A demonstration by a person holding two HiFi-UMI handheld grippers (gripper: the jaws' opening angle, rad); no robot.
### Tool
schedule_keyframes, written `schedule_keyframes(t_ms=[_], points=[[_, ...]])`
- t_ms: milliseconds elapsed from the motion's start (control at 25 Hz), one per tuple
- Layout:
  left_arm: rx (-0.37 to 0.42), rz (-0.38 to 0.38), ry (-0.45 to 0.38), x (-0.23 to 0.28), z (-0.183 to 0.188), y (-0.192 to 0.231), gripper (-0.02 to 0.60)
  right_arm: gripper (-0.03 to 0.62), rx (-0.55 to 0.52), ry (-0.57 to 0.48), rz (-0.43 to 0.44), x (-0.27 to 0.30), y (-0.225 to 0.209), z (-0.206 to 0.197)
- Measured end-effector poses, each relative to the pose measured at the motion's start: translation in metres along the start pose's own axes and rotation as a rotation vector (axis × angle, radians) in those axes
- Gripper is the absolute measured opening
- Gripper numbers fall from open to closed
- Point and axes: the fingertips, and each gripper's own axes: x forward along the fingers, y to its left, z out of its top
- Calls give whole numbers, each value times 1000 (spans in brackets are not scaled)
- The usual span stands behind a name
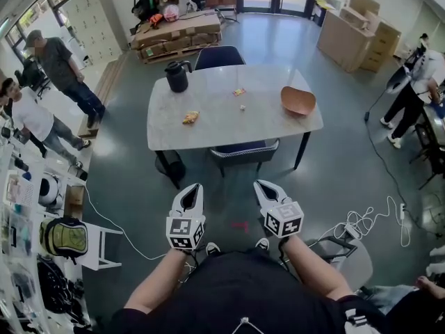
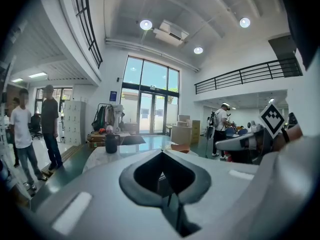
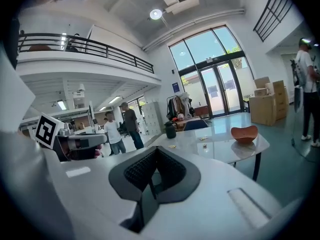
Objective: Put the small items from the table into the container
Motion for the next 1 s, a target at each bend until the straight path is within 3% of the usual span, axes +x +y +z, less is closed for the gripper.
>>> schedule_keyframes(t_ms=[1000], points=[[-32,-16,24,-14,-12,56,4,28,8,34,-27,36,39,-4]])
